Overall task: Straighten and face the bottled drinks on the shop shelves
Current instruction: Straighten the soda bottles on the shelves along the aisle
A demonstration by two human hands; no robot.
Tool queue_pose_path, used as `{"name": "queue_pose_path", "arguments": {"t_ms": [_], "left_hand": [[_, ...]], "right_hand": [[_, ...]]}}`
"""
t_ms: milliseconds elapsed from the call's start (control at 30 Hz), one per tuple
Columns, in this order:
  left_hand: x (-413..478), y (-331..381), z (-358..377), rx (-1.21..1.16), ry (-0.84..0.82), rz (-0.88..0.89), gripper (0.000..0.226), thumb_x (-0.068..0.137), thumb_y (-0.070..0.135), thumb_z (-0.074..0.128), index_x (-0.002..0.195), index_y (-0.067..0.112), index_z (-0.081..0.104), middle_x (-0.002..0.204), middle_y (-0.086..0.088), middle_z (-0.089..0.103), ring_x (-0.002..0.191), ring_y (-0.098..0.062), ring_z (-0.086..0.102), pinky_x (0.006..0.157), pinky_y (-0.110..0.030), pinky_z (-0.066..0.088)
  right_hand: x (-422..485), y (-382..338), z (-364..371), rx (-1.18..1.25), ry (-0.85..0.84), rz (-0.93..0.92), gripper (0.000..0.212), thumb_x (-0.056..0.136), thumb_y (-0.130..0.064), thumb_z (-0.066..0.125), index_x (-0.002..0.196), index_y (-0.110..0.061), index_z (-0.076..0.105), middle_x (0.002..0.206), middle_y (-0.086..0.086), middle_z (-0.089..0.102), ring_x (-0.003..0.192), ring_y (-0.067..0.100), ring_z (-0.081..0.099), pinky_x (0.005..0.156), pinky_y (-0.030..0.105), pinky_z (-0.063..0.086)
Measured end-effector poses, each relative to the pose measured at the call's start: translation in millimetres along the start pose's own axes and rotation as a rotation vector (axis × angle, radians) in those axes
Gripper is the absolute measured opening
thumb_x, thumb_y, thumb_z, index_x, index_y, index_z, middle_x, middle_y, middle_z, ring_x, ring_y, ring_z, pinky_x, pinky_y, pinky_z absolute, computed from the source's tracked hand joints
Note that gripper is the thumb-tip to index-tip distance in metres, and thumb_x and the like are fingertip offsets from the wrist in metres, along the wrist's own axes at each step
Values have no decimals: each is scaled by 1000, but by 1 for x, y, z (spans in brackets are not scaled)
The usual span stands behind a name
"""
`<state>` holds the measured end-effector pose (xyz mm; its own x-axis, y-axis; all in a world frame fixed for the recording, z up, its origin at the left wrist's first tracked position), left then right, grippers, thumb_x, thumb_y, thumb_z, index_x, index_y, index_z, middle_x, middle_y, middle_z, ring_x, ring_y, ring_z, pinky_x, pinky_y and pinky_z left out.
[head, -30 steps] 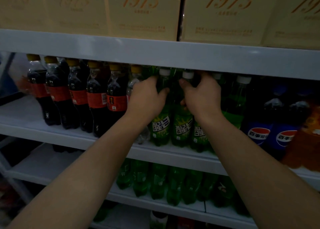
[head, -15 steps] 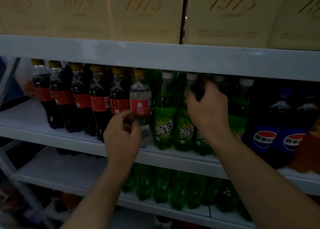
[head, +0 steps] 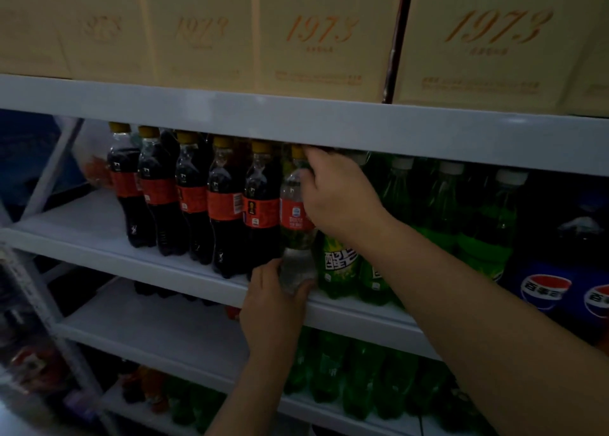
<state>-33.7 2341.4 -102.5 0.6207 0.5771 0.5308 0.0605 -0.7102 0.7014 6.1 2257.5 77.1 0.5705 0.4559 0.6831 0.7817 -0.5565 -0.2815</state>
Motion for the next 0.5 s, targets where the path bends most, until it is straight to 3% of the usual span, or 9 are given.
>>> {"name": "queue_pose_path", "arguments": {"t_ms": [100,233,333,400,500], "left_hand": [[0,-5,0,-42,30,45,50,73,35,80,111,12,58,106,-2,56,87,-18,57,61,-22,38],[-1,-9,3,-8,30,103,40,76,26,79,108,9,64,101,-4,65,83,-21,63,60,-21,40],[-3,-10,6,39,62,182,36,75,17,79,107,7,66,99,-7,67,82,-24,66,61,-22,44],[-4,-9,6,39,66,182,38,75,21,77,110,9,65,103,-6,65,84,-23,65,60,-22,44],[-1,-1,6,65,52,135,55,70,44,79,110,10,63,108,-6,59,80,-21,63,53,-21,41]], "right_hand": [[11,-2,6,-18,-44,58,18,98,-23,42,88,-11,49,85,7,56,78,22,55,67,34,47],[13,-3,13,94,-19,147,17,97,-24,44,88,-12,50,81,0,54,70,13,52,64,31,46],[14,-1,18,185,-6,280,17,96,-25,47,80,-18,49,71,-6,49,61,6,46,53,25,41],[17,0,17,213,7,338,20,95,-26,49,76,-17,51,69,-5,50,61,8,49,56,27,46],[24,-1,17,237,-52,433,20,94,-32,52,79,-18,49,79,1,55,80,22,57,77,38,52]]}}
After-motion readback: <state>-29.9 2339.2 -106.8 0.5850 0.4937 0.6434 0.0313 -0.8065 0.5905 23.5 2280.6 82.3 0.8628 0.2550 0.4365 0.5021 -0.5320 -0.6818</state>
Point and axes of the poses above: each hand's wrist, its own x-axis towards the middle knuckle, its own z-axis out of the palm, y = z × x, the point moved 1 cm from there along x, towards the middle knuckle
